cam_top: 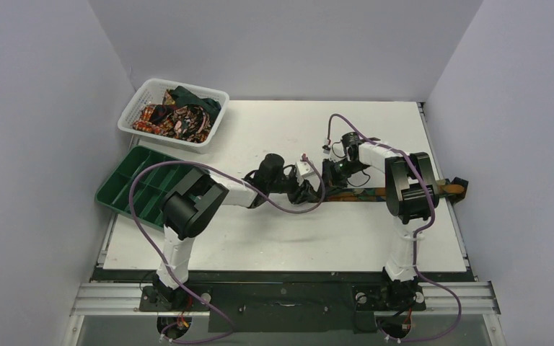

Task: Roll the ties
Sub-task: Roll the tie at the center of the board.

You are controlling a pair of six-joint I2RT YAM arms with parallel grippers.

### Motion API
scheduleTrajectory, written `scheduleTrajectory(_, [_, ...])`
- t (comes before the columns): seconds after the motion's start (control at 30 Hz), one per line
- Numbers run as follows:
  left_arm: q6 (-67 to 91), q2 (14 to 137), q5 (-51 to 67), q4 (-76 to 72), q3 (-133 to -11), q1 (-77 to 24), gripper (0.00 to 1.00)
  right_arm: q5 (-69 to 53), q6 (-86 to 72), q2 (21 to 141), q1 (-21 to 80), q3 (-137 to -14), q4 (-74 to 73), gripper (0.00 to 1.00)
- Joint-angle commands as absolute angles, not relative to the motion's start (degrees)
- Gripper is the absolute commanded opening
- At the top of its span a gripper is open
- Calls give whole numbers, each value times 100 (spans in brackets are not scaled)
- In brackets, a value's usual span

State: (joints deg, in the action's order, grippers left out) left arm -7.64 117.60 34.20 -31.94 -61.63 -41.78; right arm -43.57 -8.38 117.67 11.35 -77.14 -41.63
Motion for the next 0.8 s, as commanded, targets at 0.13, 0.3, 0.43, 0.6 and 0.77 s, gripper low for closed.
scheduleTrajectory(0.13, [-793, 12078, 3644, -3118, -6848, -4372, 32, -3217, -594, 12142, 1172, -7609, -4049, 0])
scheduleTrajectory(0.3, [-916, 12227, 3580, -2628, -7045, -4391, 32, -3430, -684, 12072, 1236, -7590, -3953, 0])
scheduleTrajectory(0.43, [-1102, 12281, 3425, -1947, -7341, -4429, 31, -3700, -603, 11768, 1074, -7485, -4012, 0])
scheduleTrajectory(0.6, [-1164, 12310, 3236, -1302, -7422, -4463, 30, -4224, -533, 11210, 844, -7315, -4043, 8])
scheduleTrajectory(0.77, [-1292, 12412, 3118, -1131, -7355, -4474, 30, -4613, -624, 11071, 665, -7288, -4037, 15])
